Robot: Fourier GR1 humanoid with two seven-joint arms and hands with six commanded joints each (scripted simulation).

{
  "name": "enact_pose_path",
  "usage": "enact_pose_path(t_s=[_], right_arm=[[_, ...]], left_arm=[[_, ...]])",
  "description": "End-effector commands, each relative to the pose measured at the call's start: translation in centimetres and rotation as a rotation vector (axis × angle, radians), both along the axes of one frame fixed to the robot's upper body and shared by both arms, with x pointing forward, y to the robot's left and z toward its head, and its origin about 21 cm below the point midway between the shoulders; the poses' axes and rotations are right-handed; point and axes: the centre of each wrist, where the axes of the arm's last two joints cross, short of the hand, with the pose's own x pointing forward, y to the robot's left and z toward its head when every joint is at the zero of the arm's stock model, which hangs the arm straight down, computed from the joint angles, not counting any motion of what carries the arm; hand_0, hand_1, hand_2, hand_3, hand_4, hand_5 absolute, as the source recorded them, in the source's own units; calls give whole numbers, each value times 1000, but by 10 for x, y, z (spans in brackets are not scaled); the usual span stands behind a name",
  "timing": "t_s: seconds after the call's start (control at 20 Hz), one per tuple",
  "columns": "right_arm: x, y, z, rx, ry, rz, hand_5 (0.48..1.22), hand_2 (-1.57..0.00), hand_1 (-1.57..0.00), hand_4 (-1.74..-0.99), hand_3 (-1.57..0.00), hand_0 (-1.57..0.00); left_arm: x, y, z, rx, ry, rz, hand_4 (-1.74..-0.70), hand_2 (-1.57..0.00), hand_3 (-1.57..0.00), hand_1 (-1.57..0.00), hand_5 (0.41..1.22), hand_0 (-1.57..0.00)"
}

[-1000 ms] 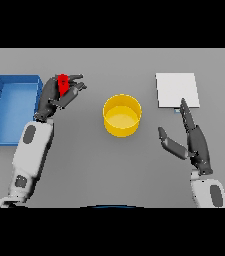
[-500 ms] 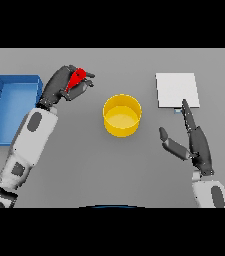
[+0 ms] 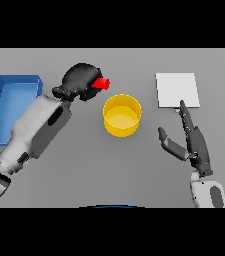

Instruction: Pick up the red beaker and tilt it to pour out 1 green nut into yellow bowl. Pick up the yellow bowl and place it on the metallic measuring scale.

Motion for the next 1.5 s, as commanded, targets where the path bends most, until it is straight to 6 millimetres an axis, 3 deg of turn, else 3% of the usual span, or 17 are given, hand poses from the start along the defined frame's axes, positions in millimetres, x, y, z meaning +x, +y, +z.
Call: enact_pose_path(t_s=[0.0,0.05,0.2,0.4,0.75,1.0,1.15,1.45], right_arm=[[1,2,2,3,-8,3,676,1,1,-1187,1,1],[-1,1,2,9,-8,-2,675,1,1,-1191,1,1],[1,4,-1,35,8,-10,671,1,1,-1195,1,1],[0,3,-2,76,21,-10,639,1,1,-1206,1,1],[1,4,-5,37,-5,-40,584,1,1,-1205,1,1],[0,4,-3,38,-23,-43,567,1,1,-1152,1,1],[1,5,-2,53,-22,-35,567,1,1,-1135,1,1],[1,4,-1,42,-29,-38,580,1,1,-1135,1,1]], left_arm=[[0,-7,0,59,-5,-11,-1741,-1571,-1571,-1571,1197,-1571],[0,-10,2,134,-8,-32,-1689,-1571,-1571,-1571,1202,-1571],[5,-20,9,318,-36,-101,-1710,-1571,-1383,-1571,1211,-1571],[10,-36,17,522,-77,-195,-1719,-1571,-1295,-1571,1217,-1571],[10,-65,26,783,-162,-365,-1732,-1571,-1513,-1571,1220,-1571],[11,-70,31,976,-245,-453,-1738,-1571,-1552,-1571,1221,-1571],[11,-74,23,1062,-290,-492,-1737,-1571,-1561,-1571,1221,-1571],[8,-91,23,1230,-401,-568,-1732,-1571,-1568,-1571,1221,-1571]])
